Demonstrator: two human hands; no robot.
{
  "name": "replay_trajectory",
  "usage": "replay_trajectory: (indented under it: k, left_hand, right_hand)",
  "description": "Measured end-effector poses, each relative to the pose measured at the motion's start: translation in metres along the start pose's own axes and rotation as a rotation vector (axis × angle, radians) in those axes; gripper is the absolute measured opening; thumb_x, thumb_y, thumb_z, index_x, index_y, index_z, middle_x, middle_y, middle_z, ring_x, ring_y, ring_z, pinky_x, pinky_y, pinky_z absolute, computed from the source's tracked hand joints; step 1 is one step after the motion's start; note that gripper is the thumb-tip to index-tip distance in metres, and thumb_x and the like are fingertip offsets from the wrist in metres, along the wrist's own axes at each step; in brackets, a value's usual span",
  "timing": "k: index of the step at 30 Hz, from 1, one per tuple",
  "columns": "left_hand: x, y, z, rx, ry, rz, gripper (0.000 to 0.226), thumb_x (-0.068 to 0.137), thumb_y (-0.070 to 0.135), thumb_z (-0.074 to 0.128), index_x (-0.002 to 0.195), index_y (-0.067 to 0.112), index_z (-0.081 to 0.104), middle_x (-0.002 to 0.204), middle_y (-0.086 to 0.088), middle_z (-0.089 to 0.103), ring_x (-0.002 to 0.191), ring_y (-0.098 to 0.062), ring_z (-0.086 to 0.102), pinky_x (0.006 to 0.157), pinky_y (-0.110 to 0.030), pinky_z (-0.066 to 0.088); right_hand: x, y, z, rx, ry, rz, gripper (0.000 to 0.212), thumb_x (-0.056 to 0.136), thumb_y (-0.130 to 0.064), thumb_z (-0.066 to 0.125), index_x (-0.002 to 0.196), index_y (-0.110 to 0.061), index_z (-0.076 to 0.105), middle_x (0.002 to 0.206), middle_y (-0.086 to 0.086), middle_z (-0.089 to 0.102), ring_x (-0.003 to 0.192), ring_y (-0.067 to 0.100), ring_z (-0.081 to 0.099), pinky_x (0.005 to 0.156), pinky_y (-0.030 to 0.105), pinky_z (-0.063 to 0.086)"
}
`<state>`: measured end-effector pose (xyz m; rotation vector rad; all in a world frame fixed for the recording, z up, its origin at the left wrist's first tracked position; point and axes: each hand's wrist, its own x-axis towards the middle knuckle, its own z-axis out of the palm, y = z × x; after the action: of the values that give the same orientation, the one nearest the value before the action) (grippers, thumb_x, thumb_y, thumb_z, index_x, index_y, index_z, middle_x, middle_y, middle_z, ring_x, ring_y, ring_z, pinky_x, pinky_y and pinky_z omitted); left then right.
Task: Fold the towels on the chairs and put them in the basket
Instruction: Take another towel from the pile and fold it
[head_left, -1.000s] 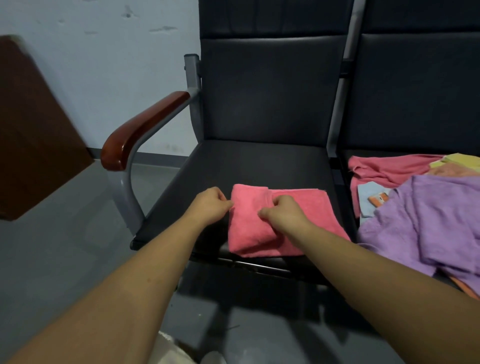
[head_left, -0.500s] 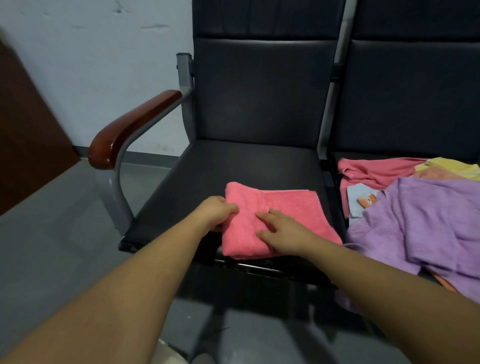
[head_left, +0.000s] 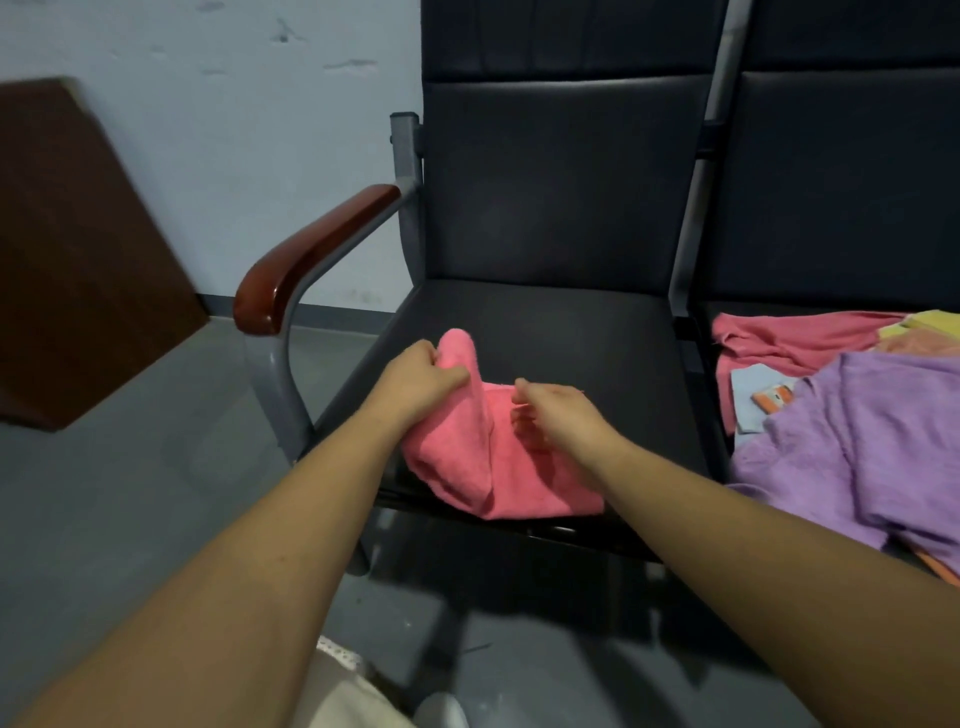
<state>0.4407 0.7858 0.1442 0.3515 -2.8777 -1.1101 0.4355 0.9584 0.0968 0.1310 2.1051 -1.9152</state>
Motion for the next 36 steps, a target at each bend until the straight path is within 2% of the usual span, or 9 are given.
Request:
replay_trajectory:
  k: [4, 6, 8, 12, 15, 18, 23, 30, 36]
  left_hand:
    - [-0.009, 0.034, 0.013, -0.32, -0.201, 0.027, 0.019, 0.094, 0.032, 0.061, 0.095, 0.014, 0.057, 0.081, -0.002, 0.068, 0.064, -0.017, 0.059, 0.053, -0.026, 0.041]
    - [-0.012, 0.043, 0.018, -0.462, -0.304, -0.051, 0.017, 0.1, 0.03, 0.055, 0.098, 0.013, 0.052, 0.079, -0.009, 0.074, 0.053, -0.019, 0.061, 0.049, -0.024, 0.041]
    - [-0.009, 0.04, 0.022, -0.398, -0.265, -0.082, 0.013, 0.1, 0.024, 0.051, 0.098, 0.012, 0.051, 0.074, -0.01, 0.075, 0.047, -0.018, 0.06, 0.048, -0.024, 0.04]
    - [-0.002, 0.022, 0.037, -0.216, -0.254, -0.172, 0.014, 0.095, 0.022, 0.054, 0.097, 0.009, 0.059, 0.088, -0.01, 0.074, 0.065, -0.022, 0.067, 0.062, -0.03, 0.052]
    - [0.0, 0.009, 0.048, -0.148, -0.317, -0.268, 0.014, 0.09, 0.023, 0.061, 0.094, 0.009, 0.061, 0.098, -0.011, 0.07, 0.083, -0.025, 0.069, 0.078, -0.036, 0.06]
    - [0.0, 0.006, 0.054, -0.132, -0.326, -0.312, 0.019, 0.09, 0.025, 0.062, 0.098, 0.007, 0.062, 0.099, -0.011, 0.069, 0.086, -0.025, 0.07, 0.078, -0.036, 0.061]
    - [0.001, 0.007, 0.063, -0.36, -0.322, -0.373, 0.042, 0.089, 0.038, 0.072, 0.113, 0.007, 0.056, 0.103, -0.009, 0.064, 0.086, -0.024, 0.064, 0.064, -0.034, 0.053]
    - [0.0, 0.015, 0.058, -0.651, -0.371, -0.335, 0.035, 0.087, 0.029, 0.074, 0.115, 0.011, 0.065, 0.107, -0.013, 0.074, 0.101, -0.032, 0.069, 0.095, -0.048, 0.055]
    - [-0.013, 0.004, 0.009, -0.752, -0.192, -0.251, 0.025, 0.088, 0.026, 0.068, 0.109, 0.013, 0.064, 0.108, -0.015, 0.073, 0.099, -0.03, 0.069, 0.092, -0.047, 0.055]
  right_hand:
    - [-0.004, -0.01, -0.027, 0.389, -0.073, 0.242, 0.056, 0.099, -0.057, 0.044, 0.104, -0.004, 0.061, 0.085, 0.014, 0.068, 0.072, 0.026, 0.065, 0.068, 0.035, 0.053]
    - [-0.002, -0.009, -0.044, 0.545, -0.083, 0.334, 0.054, 0.098, -0.057, 0.044, 0.096, -0.006, 0.061, 0.077, 0.011, 0.066, 0.067, 0.025, 0.066, 0.068, 0.034, 0.053]
    - [-0.002, -0.004, -0.051, 0.508, -0.058, 0.363, 0.044, 0.098, -0.048, 0.051, 0.094, -0.006, 0.066, 0.079, 0.011, 0.069, 0.069, 0.025, 0.069, 0.07, 0.036, 0.053]
    - [0.0, -0.002, -0.054, 0.225, 0.08, 0.253, 0.025, 0.086, -0.015, 0.072, 0.106, -0.002, 0.068, 0.098, 0.017, 0.074, 0.087, 0.031, 0.07, 0.081, 0.044, 0.058]
    - [0.004, 0.002, -0.054, 0.11, 0.168, 0.222, 0.022, 0.082, -0.01, 0.069, 0.102, -0.001, 0.066, 0.093, 0.017, 0.071, 0.079, 0.029, 0.067, 0.07, 0.036, 0.055]
    - [0.009, 0.017, -0.054, -0.009, 0.205, 0.237, 0.033, 0.085, -0.011, 0.064, 0.116, 0.0, 0.058, 0.101, 0.018, 0.068, 0.079, 0.027, 0.065, 0.065, 0.031, 0.05]
    - [0.009, 0.021, -0.051, 0.154, 0.154, 0.267, 0.034, 0.09, -0.017, 0.071, 0.116, -0.001, 0.057, 0.101, 0.017, 0.07, 0.084, 0.03, 0.069, 0.065, 0.035, 0.055]
    - [0.006, 0.023, -0.029, 0.409, 0.118, 0.297, 0.027, 0.095, -0.018, 0.063, 0.118, -0.002, 0.061, 0.102, 0.018, 0.074, 0.09, 0.033, 0.072, 0.068, 0.043, 0.059]
    - [-0.006, -0.009, 0.007, 0.403, 0.066, 0.129, 0.028, 0.1, -0.028, 0.058, 0.112, -0.004, 0.066, 0.101, 0.014, 0.076, 0.095, 0.03, 0.072, 0.083, 0.046, 0.059]
